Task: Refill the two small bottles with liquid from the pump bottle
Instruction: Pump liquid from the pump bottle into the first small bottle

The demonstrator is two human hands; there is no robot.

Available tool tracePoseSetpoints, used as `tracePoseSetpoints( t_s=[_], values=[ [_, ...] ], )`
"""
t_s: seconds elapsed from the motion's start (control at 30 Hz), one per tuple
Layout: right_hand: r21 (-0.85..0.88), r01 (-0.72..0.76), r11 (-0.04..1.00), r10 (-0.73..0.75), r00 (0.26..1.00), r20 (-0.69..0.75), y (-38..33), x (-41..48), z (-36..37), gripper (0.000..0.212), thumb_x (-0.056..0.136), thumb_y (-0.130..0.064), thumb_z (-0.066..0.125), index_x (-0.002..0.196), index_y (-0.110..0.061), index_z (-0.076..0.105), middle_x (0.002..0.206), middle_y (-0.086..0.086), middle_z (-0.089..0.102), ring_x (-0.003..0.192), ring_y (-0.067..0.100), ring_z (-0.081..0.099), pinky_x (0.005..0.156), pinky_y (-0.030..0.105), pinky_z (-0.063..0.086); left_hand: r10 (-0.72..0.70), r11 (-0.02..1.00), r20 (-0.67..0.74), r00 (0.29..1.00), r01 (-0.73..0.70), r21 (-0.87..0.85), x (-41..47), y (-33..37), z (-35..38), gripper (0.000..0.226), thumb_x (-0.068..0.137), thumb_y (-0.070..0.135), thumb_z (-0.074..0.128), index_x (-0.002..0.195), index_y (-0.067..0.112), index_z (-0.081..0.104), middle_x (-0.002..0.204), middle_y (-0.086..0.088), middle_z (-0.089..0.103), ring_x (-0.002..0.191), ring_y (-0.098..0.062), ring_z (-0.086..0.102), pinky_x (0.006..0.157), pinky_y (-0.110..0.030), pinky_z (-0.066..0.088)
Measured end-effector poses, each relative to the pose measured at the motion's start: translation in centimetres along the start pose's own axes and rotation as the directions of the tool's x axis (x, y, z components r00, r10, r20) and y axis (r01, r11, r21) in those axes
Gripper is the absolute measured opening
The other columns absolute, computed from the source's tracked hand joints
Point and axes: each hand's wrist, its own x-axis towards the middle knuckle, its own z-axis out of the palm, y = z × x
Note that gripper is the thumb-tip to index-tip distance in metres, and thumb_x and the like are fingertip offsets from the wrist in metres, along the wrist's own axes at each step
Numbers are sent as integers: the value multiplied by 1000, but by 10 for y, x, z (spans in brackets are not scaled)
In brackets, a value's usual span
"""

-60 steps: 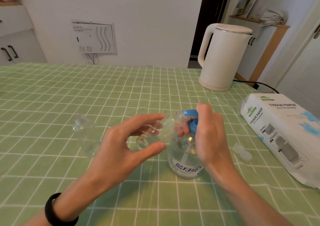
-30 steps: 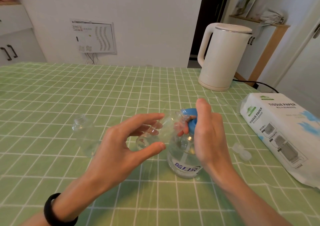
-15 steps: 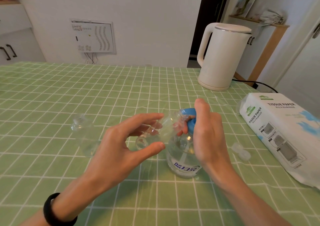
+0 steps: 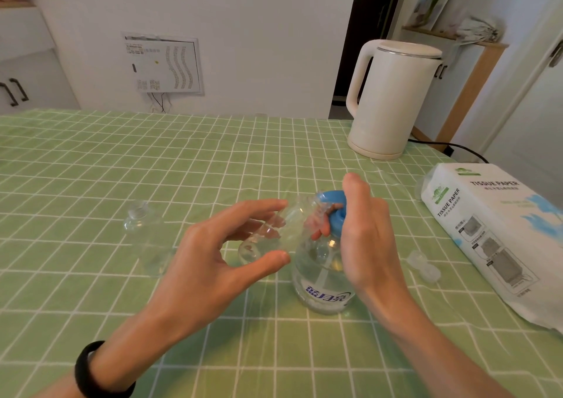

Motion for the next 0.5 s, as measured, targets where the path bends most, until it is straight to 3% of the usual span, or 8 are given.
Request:
tracePoseSetpoints(
  t_s=[0.13, 0.37, 0.5],
  values=[
    [-10, -10, 1000, 10, 1000, -7, -2, -2, -1, 65, 92, -61, 25, 46, -22, 51, 63, 5, 69, 69, 38, 64, 79, 65, 54, 2, 1000, -3, 1000, -2, -7, 0, 0, 0, 56, 81, 45, 80, 134, 47, 63, 119, 23, 75, 107, -5, 75, 95, -18, 55],
    [-13, 0, 1000, 0, 1000, -1, 2, 2, -2, 55, 92, -38, 30, 45, -24, 55, 60, 5, 69, 69, 24, 69, 83, 61, 54, -7, 1000, 1, 1000, 7, 15, -1, -2, -1, 56, 81, 48, 79, 135, 43, 64, 119, 23, 75, 107, -4, 74, 95, -18, 55],
    [-20, -9, 1000, 9, 1000, -8, 2, 0, 0, 60, 92, -50, 29, 45, -27, 57, 61, 2, 69, 70, 34, 66, 81, 65, 54, -8, 1000, 0, 1000, 8, 5, -1, -1, 0, 57, 80, 48, 79, 135, 44, 64, 119, 23, 75, 106, -5, 74, 95, -19, 56]
  ],
)
